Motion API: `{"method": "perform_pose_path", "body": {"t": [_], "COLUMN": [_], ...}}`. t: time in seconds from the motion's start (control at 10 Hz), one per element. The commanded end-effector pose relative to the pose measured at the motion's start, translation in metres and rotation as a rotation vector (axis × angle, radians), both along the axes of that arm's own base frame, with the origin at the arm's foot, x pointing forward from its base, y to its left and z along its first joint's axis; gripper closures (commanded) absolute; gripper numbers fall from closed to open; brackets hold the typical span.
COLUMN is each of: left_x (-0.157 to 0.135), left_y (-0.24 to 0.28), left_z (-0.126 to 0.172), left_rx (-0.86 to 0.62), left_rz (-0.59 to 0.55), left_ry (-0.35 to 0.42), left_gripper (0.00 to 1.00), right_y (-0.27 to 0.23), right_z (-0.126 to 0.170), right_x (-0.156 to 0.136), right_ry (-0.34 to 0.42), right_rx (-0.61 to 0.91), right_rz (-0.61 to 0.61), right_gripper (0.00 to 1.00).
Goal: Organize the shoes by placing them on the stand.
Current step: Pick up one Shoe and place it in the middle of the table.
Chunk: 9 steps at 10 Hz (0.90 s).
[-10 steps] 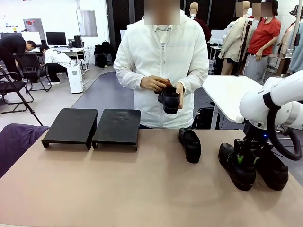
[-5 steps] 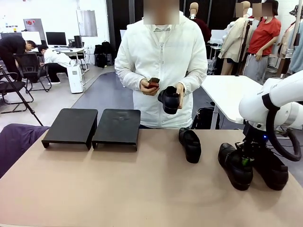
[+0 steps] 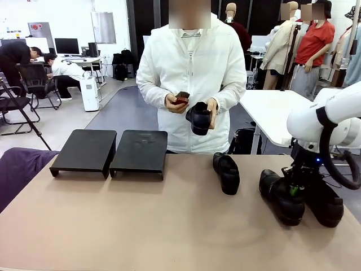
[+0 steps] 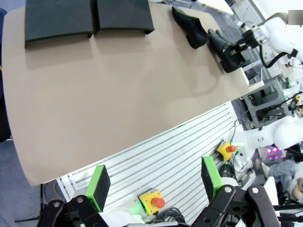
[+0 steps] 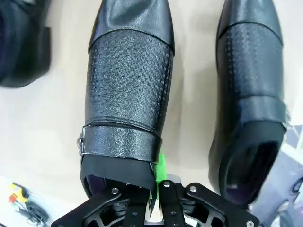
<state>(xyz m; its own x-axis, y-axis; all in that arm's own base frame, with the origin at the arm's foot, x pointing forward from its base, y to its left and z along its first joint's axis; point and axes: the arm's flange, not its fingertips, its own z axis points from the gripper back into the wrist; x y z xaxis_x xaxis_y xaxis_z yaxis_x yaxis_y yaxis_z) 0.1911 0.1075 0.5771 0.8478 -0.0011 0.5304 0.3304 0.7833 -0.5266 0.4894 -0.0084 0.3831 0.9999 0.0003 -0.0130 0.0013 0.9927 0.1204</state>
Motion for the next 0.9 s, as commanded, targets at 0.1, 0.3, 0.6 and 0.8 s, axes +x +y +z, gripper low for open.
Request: {"method": "perform_pose_path", "body": {"t": [0.1, 0.3, 0.6, 0.8], "left_x": [-0.001, -0.001, -0.001, -0.001], "left_y": [0.001, 0.001, 0.001, 0.001], "left_z": [0.000, 0.000, 0.000, 0.000], "left_rx": [-0.011, -0.011, -0.011, -0.011], "left_rz": [-0.015, -0.015, -0.015, -0.015], "left_ry": [-0.013, -0.013, -0.013, -0.013], "left_gripper": [0.00, 0.00, 0.00, 0.00], "right_y": [-0.014, -0.023, -0.022, -0.022], "right_z": [0.104, 0.130, 0.141, 0.141], "right_x": [-0.079, -0.149, -0.148, -0.148], "right_ry": [-0.033, -0.154, -0.136, -0.136], "right_rx": [0.111, 0.141, 0.123, 0.123], "right_rz": [-0.036, 0.027, -0.005, -0.005], "right_gripper": [1.00, 1.00, 1.00, 1.00]}}
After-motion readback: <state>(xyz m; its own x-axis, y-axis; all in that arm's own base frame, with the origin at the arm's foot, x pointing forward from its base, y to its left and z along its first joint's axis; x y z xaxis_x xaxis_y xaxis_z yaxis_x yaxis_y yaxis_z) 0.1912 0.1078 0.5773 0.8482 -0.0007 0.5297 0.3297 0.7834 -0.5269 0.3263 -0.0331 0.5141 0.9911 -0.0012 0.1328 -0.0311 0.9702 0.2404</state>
